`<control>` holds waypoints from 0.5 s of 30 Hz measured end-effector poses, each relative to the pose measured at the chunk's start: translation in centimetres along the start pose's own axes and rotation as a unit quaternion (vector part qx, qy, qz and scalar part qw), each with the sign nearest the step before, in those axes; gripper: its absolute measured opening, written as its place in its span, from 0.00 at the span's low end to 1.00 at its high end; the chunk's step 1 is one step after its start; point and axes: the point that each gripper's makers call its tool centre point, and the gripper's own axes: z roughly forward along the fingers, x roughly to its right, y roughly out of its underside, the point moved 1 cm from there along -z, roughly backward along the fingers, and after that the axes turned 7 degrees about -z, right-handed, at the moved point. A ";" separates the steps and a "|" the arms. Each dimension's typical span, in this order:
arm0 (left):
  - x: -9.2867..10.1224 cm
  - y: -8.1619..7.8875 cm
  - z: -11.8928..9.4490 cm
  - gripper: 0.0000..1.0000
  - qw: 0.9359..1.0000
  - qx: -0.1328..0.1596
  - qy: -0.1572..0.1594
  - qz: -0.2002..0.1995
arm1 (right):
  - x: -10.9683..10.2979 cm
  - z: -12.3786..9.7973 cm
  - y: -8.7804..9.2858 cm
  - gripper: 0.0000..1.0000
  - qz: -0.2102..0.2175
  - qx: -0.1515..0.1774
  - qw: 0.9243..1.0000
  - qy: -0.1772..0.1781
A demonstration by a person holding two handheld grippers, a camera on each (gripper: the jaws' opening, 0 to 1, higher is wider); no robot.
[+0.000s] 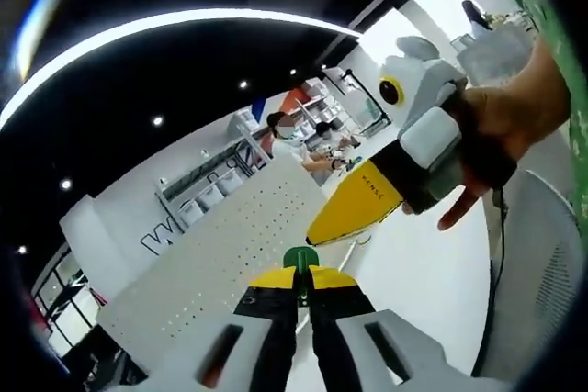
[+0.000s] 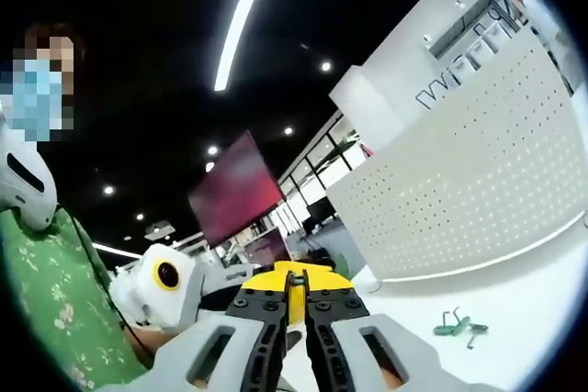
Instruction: Insert the hook assembly into the mounting plate slot until the hook locks in place.
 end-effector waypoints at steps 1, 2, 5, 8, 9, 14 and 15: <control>-0.3 0.1 0.0 0.03 1.000 0.000 -0.002 -0.012 | 0.0 0.0 0.0 0.03 -0.001 0.000 1.000 0.001; -0.6 0.3 -0.1 0.03 1.000 -0.001 -0.006 -0.027 | 0.1 0.0 -0.1 0.03 -0.002 0.001 1.000 0.002; -1.3 0.6 -0.3 0.03 0.998 0.002 -0.014 -0.066 | 0.1 0.0 -0.2 0.03 -0.005 0.002 1.000 0.004; -1.9 0.9 -0.5 0.03 0.996 0.005 -0.020 -0.092 | 0.2 0.0 -0.3 0.04 -0.009 0.001 1.000 0.007; -2.2 0.9 -0.5 0.03 0.994 0.007 -0.023 -0.106 | 0.2 0.0 -0.3 0.04 -0.010 0.001 1.000 0.007; -3.2 1.0 -0.9 0.03 0.988 0.020 -0.039 -0.146 | 0.5 0.1 -0.2 0.04 -0.031 -0.012 0.999 0.017; -3.3 1.0 -1.0 0.03 0.987 0.021 -0.042 -0.153 | 0.6 0.2 -0.1 0.04 -0.038 -0.017 0.999 0.020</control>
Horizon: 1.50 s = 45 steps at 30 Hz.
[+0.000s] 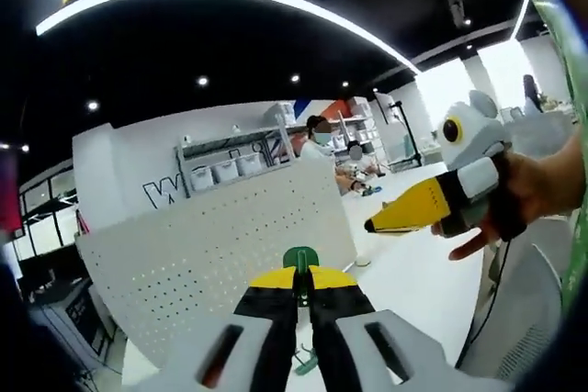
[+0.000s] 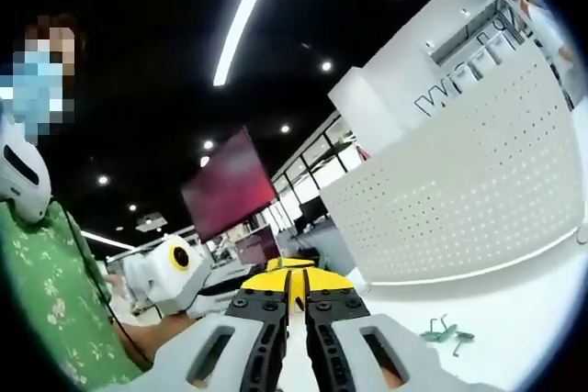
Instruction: Insert the hook assembly into the mounting plate slot until the hook locks in place.
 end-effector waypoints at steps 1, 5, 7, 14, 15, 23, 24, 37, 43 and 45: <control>-0.2 0.0 -0.1 0.03 1.000 0.003 -0.004 -0.008 | 0.1 0.0 0.0 0.04 -0.005 -0.003 1.000 0.002; -1.0 -0.1 -0.3 0.03 0.999 0.015 -0.019 -0.045 | 0.3 0.1 0.2 0.05 -0.024 -0.012 1.000 0.012; -1.5 -0.4 -0.6 0.03 0.998 0.026 -0.027 -0.058 | 0.4 0.1 0.2 0.06 -0.026 -0.014 0.999 0.013; -3.0 -1.1 -1.1 0.03 0.993 0.051 -0.059 -0.087 | 0.6 0.1 0.1 0.07 -0.036 -0.016 0.999 0.015; -3.2 -1.1 -1.1 0.03 0.993 0.053 -0.063 -0.089 | 0.5 0.2 0.2 0.08 -0.042 -0.018 0.999 0.016; -4.2 -1.0 -1.3 0.03 0.989 0.054 -0.095 -0.100 | 1.2 0.2 0.5 0.09 -0.073 -0.035 0.996 0.033; -4.3 -1.0 -1.3 0.03 0.989 0.054 -0.096 -0.100 | 1.4 0.2 0.5 0.09 -0.077 -0.036 0.996 0.036; -5.1 -0.3 -0.4 0.03 0.987 0.038 -0.117 -0.101 | 4.0 -0.3 -0.2 0.19 -0.150 -0.054 0.984 0.085; -5.7 -0.1 0.4 0.03 0.987 0.034 -0.125 -0.099 | 5.4 -0.4 -0.4 0.26 -0.180 -0.064 0.975 0.110; -6.0 0.0 0.7 0.03 0.986 0.031 -0.129 -0.099 | 5.8 -0.4 -0.4 0.28 -0.181 -0.066 0.974 0.116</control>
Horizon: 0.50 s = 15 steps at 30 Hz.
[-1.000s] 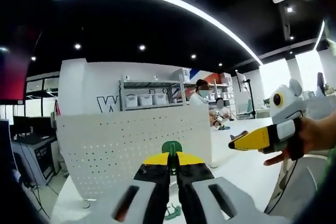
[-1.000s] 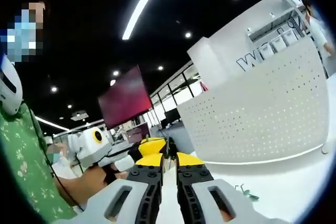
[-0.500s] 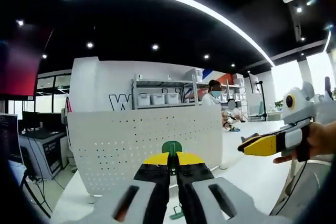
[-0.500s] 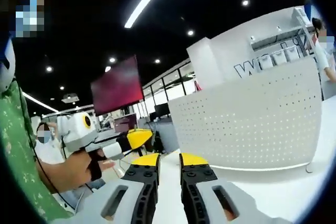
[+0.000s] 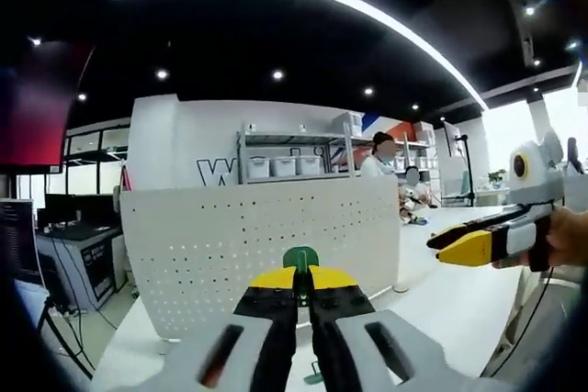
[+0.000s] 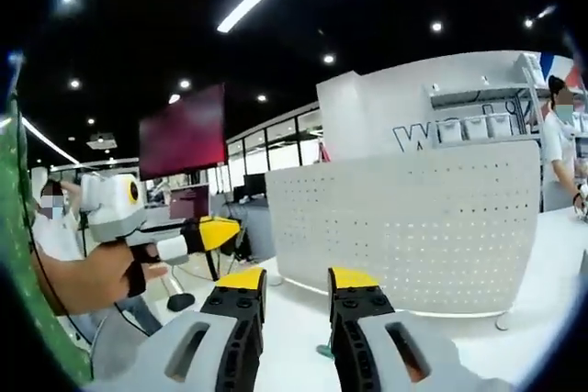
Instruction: Insert the hook assembly into the mounting plate slot until the hook locks in place.
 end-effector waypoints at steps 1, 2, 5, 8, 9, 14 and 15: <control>-0.2 0.0 0.2 0.03 1.000 0.000 -0.002 -0.001 | 0.1 0.0 0.0 0.29 0.000 0.000 1.000 0.001; -0.3 0.0 0.3 0.03 1.000 0.000 -0.004 -0.001 | 0.2 0.1 0.0 0.30 -0.002 0.000 1.000 0.002; -0.9 -0.1 0.8 0.03 1.000 0.000 -0.012 -0.005 | 0.7 0.4 0.0 0.37 -0.019 0.000 1.000 0.014; -1.6 -0.4 1.4 0.03 1.000 0.004 -0.023 -0.005 | 0.9 0.7 0.0 0.44 -0.024 0.002 1.000 0.018; -1.8 -0.6 1.6 0.03 1.000 0.006 -0.025 -0.005 | 1.2 0.8 0.0 0.48 -0.027 0.004 0.999 0.023; -2.4 -1.4 2.9 0.03 0.999 0.014 -0.036 -0.002 | 1.8 1.2 0.1 0.56 -0.035 0.002 0.999 0.030; -2.5 -1.6 3.4 0.03 0.999 0.017 -0.038 -0.001 | 1.9 1.3 0.1 0.56 -0.038 0.001 0.999 0.029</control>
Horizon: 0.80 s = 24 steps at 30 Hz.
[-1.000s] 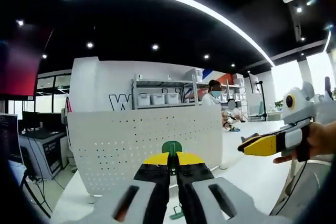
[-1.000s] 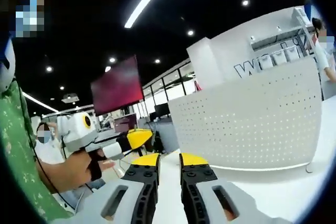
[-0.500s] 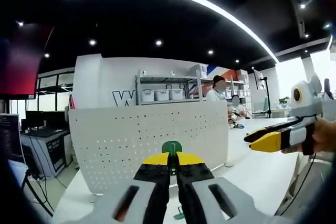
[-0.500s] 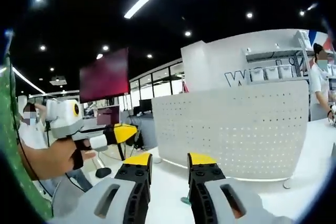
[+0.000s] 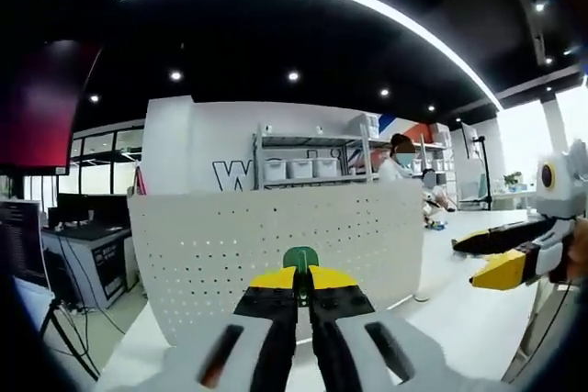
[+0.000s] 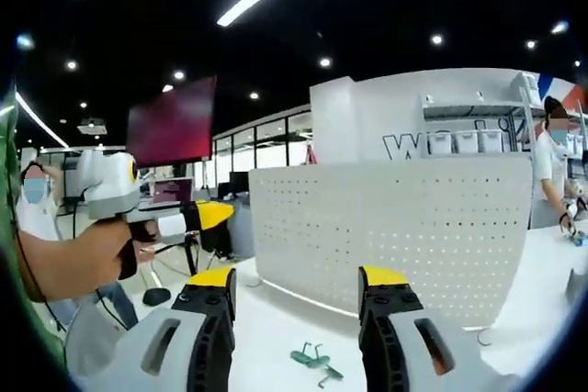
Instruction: Insert the hook assembly into the mounting plate slot until the hook locks in place.
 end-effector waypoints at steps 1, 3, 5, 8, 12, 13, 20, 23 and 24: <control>-0.1 -0.2 0.3 0.03 1.000 0.002 -0.001 0.001 | 0.0 0.0 0.0 0.56 -0.001 -0.001 1.000 -0.001; -0.2 -0.7 1.2 0.03 1.000 0.008 -0.005 0.003 | 0.2 0.2 0.1 0.61 -0.002 -0.002 1.000 0.000; -0.3 -1.2 2.0 0.03 1.000 0.015 -0.009 0.006 | 0.3 0.4 0.1 0.66 -0.005 0.000 1.000 0.001; -0.7 -1.9 3.3 0.03 1.000 0.025 -0.015 0.008 | 0.4 0.7 0.3 0.70 -0.012 -0.002 1.000 -0.002; -1.2 -2.5 4.6 0.03 0.999 0.033 -0.024 0.006 | 0.9 0.9 0.3 0.77 -0.017 -0.001 1.000 0.005; -1.4 -2.7 5.0 0.03 0.999 0.035 -0.026 0.006 | 1.0 0.9 0.4 0.78 -0.018 -0.001 1.000 0.005; -2.5 -3.9 7.5 0.03 0.998 0.052 -0.044 0.001 | 1.6 1.3 0.3 0.93 -0.006 0.015 1.000 0.010; -3.0 -4.3 8.3 0.03 0.997 0.059 -0.052 -0.001 | 1.7 1.6 0.5 0.98 -0.016 0.014 1.000 0.015; -3.2 -4.4 8.6 0.03 0.997 0.061 -0.055 -0.002 | 1.8 1.6 0.7 0.99 -0.022 0.010 1.000 0.017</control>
